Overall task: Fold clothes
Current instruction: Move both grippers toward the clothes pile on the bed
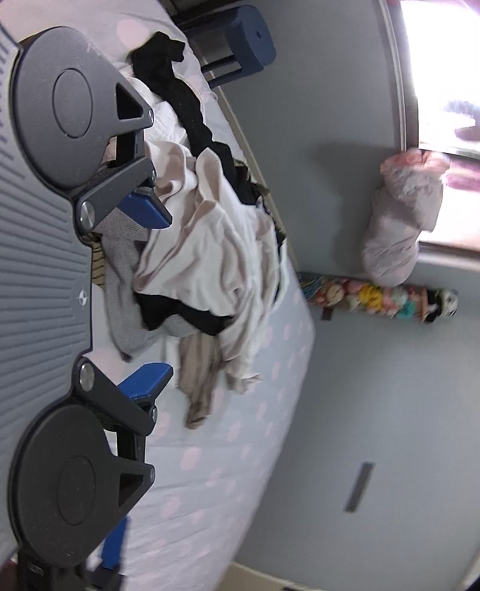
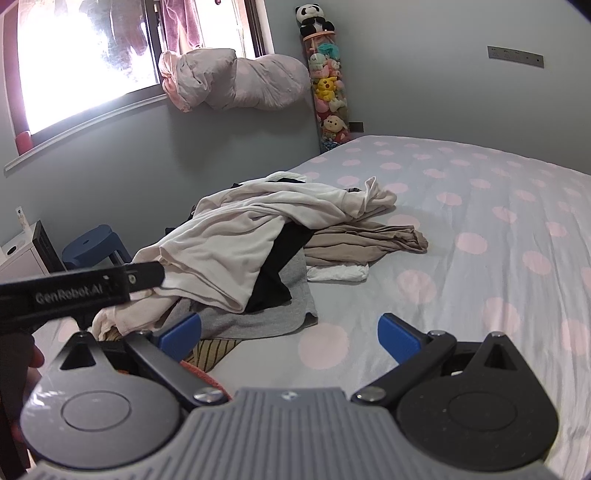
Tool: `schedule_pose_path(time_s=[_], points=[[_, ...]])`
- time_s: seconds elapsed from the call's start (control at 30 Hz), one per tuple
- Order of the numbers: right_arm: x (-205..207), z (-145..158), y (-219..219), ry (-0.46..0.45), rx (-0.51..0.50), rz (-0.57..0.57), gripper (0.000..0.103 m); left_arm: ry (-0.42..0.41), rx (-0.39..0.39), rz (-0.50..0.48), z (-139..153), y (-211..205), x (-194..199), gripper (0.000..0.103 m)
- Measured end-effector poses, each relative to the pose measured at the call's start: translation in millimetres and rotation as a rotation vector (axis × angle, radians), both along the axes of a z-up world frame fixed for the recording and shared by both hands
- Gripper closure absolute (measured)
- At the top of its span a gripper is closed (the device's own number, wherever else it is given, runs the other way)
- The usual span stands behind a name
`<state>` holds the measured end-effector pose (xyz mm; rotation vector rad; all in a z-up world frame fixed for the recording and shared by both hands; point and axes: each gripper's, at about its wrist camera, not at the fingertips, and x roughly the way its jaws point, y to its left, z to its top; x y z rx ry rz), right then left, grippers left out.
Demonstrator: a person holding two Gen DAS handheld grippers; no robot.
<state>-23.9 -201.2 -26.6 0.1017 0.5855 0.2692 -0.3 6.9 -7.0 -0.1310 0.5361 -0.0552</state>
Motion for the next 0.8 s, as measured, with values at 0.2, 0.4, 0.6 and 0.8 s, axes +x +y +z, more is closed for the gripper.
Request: schedule_pose_path(time_s=[0.2, 0.4, 0.6, 0.8], points=[[-0.9, 0.0, -0.5, 0.001, 0.005, 0.002, 0.001, -0.024, 0.055, 0.002, 5.6, 0.1, -0.5, 0.023], [-0.6, -0.8, -0.6, 0.000, 0.008, 0.001, 0.001, 0.004, 0.084, -0.020, 7.8, -3.1, 2.0, 0.023], [2.9, 0.0, 1.7, -0.022, 0.011, 0.011, 0.001, 0.037, 0.080, 0.001, 7.0, 0.2, 7.9, 0.023], [13.9, 2.3, 5.4, -0.042, -0.004, 0.023, 0.001, 0.060, 0.083, 0.003, 4.1, 1.3, 17.2, 0.023]])
